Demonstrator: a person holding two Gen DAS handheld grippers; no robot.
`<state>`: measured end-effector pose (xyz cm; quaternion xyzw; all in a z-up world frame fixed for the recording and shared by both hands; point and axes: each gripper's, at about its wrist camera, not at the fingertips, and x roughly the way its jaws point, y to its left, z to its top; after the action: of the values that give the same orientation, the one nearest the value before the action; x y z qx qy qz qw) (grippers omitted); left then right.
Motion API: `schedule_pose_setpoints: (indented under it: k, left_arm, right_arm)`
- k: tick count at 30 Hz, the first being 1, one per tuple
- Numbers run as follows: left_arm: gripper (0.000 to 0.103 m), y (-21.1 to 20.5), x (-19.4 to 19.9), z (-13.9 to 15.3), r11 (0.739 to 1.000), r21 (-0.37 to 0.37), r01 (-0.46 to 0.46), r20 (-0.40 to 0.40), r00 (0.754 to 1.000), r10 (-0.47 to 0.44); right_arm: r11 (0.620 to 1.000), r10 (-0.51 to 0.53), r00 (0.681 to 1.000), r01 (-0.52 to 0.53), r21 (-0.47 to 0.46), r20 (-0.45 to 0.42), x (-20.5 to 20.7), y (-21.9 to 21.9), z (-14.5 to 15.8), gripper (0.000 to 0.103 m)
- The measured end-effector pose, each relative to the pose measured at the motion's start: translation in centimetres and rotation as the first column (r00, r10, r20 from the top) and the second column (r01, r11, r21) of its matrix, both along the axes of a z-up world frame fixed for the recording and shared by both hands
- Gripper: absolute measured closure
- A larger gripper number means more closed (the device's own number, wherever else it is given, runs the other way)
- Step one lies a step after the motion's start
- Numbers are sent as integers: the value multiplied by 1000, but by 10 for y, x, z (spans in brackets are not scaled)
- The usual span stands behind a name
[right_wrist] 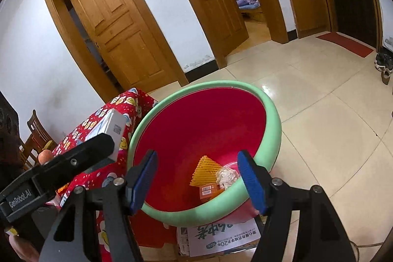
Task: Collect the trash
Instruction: 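Open the left tool to drop the medicine box into the basin, then move both open tools back over the table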
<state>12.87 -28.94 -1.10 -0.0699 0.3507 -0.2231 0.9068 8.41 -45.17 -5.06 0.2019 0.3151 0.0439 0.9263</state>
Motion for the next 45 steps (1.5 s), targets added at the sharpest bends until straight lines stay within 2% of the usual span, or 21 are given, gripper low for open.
schedule_pose_setpoints:
  k: [4, 11, 20, 29, 33, 39, 45]
  left_arm:
    - [3, -1, -1, 0, 1000, -8, 19, 4, 1000, -19]
    - [2, -6, -3, 0, 999, 4, 42, 2, 999, -42]
    - [2, -2, -5, -1, 1000, 10, 23, -2, 1000, -23]
    - [3, -2, -9, 3, 999, 41, 6, 31, 999, -7]
    - [3, 0, -14, 14, 998, 66, -20, 40, 999, 17]
    - [3, 9, -23, 39, 997, 59, -57, 51, 997, 54]
    - [3, 30, -27, 51, 994, 44, -104, 38, 994, 103]
  right_arm:
    - [1000, -9, 1000, 8, 17, 30, -8, -5, 3, 33]
    - [999, -10, 1000, 10, 34, 16, -6, -8, 1, 33]
    - [999, -11, 1000, 10, 30, 16, -5, -8, 1, 33]
    - [1000, -15, 999, 14, 26, 33, -6, -5, 3, 33]
    - [1000, -12, 998, 10, 20, 57, -7, -3, 12, 33]
    - [999, 4, 996, -7, 31, 93, -2, 6, 26, 33]
    - [998, 37, 991, -43, 44, 126, 1, 22, 40, 33]
